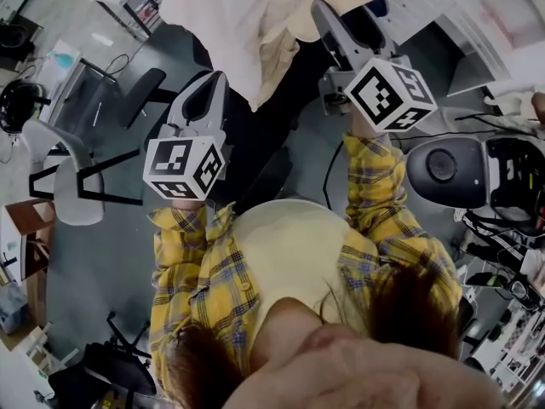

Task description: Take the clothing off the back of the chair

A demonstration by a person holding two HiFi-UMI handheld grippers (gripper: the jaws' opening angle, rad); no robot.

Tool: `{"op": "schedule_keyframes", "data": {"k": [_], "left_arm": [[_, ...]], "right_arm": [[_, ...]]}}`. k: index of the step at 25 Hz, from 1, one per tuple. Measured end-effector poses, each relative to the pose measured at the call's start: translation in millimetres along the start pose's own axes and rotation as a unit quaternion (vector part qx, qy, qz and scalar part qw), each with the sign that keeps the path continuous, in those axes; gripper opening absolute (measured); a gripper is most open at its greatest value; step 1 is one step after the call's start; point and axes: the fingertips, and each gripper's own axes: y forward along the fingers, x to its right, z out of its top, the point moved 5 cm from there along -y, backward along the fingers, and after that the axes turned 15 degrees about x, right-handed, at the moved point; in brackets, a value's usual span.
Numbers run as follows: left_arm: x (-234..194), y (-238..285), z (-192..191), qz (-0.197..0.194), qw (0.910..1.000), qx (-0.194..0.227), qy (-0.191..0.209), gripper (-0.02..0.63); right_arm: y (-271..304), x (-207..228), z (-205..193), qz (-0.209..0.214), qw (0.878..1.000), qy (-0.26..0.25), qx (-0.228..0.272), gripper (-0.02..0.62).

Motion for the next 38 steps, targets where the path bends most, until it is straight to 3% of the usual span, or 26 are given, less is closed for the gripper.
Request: {"op": "schedule_keyframes", "data": {"k": [12,16,21,23,31,38], "left_arm": [[-1,-7,-8,0.051,0.9985,-0.012,0.016,0.003],[-15,-18,-8,0.059,0.9982,-0.009,0.009,0.003],[-24,-29,-4,0.043,0.9991,-0.002,0.005,0.003],[-32,-38,-1,0.042,0.9991,0.0,0.005,0.003],[-61,-73,19,0.047,0.9987,0.019,0.002,0.003],[-72,-100,27,0.061,0.9978,0.027,0.0,0.003]], "right_arm": [[19,9,15,-0.009,0.996,-0.092,0.019,0.257],[24,6,11,-0.025,0.994,-0.104,0.02,0.093],[25,-4,17,-0.044,0.989,-0.14,0.032,0.017],[25,-13,20,-0.046,0.987,-0.15,0.041,0.015],[30,-83,5,0.022,0.984,-0.174,0.043,0.015],[25,-138,-20,0.086,0.984,-0.155,0.017,0.015]]}}
